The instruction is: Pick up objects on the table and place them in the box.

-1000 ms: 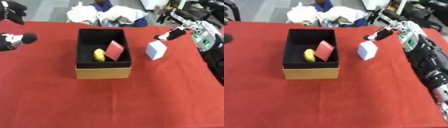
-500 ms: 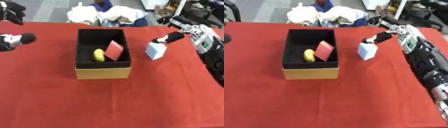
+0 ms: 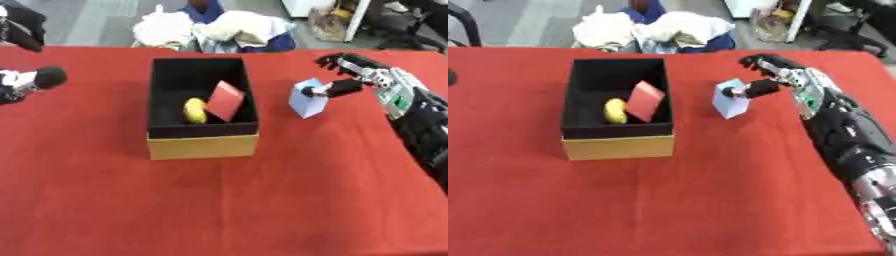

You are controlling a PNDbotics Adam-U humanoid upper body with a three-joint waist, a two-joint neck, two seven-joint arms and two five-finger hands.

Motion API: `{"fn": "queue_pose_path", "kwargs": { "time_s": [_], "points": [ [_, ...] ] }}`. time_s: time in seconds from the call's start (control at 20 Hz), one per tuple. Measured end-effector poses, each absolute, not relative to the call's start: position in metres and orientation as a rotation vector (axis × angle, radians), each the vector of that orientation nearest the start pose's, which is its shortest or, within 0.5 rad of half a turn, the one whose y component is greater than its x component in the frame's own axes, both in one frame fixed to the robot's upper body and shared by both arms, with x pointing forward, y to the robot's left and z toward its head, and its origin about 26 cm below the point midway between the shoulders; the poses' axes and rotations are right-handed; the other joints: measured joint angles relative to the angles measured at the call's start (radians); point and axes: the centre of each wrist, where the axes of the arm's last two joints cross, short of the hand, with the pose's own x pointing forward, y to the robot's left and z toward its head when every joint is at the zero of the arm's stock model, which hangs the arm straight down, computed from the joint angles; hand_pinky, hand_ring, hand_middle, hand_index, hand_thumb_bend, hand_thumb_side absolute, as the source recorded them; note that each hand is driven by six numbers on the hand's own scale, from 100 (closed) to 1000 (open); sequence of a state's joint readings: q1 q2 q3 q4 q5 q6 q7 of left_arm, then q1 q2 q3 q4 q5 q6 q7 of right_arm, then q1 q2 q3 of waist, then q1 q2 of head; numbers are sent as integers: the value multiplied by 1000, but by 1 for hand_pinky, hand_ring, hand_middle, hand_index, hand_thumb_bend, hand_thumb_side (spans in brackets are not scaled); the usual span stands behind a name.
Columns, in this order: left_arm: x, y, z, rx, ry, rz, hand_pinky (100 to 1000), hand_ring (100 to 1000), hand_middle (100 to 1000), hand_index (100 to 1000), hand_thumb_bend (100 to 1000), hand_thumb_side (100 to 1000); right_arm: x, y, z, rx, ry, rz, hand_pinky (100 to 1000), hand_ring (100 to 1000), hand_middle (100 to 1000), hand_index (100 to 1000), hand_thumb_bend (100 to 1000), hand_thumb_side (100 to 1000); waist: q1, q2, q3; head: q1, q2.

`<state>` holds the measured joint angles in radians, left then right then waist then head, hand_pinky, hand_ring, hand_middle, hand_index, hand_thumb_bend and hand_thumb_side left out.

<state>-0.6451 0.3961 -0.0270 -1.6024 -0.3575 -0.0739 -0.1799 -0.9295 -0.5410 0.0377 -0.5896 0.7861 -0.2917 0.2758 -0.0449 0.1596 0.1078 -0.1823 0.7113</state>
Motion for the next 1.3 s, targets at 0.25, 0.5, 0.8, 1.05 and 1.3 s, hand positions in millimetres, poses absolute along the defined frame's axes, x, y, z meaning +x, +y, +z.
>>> {"fn": "queue_pose_path", "kwargs": {
  "time_s": [0.25, 0.5, 0.8, 1.05, 1.3],
  "points": [
    [387, 258, 233, 519, -2153, -864, 626, 534, 583, 739, 961, 720, 471, -380, 135, -764, -1260, 1264, 815, 867, 837, 943, 598, 679, 0, 0, 0, -2, 0],
    [387, 258, 233, 518, -2151, -864, 624, 533, 583, 739, 950, 724, 473, -379, 139, -778, -1245, 1294, 670, 645, 755, 885, 530, 527, -1, 0, 3, -5, 0],
    [387, 258, 232, 516, -2151, -863, 623, 532, 583, 740, 940, 726, 474, -375, 141, -799, -1259, 1313, 395, 343, 546, 723, 499, 267, -4, 0, 4, -5, 0],
    [387, 258, 232, 515, -2151, -862, 622, 532, 582, 740, 935, 724, 474, -372, 144, -820, -1305, 1320, 353, 299, 521, 706, 463, 255, -4, 0, 3, -6, 0],
    [386, 258, 232, 514, -2150, -861, 621, 532, 582, 740, 933, 722, 476, -363, 159, -828, -1404, 1315, 345, 291, 518, 707, 456, 231, -8, 0, -3, -6, 0]
  ]
}}
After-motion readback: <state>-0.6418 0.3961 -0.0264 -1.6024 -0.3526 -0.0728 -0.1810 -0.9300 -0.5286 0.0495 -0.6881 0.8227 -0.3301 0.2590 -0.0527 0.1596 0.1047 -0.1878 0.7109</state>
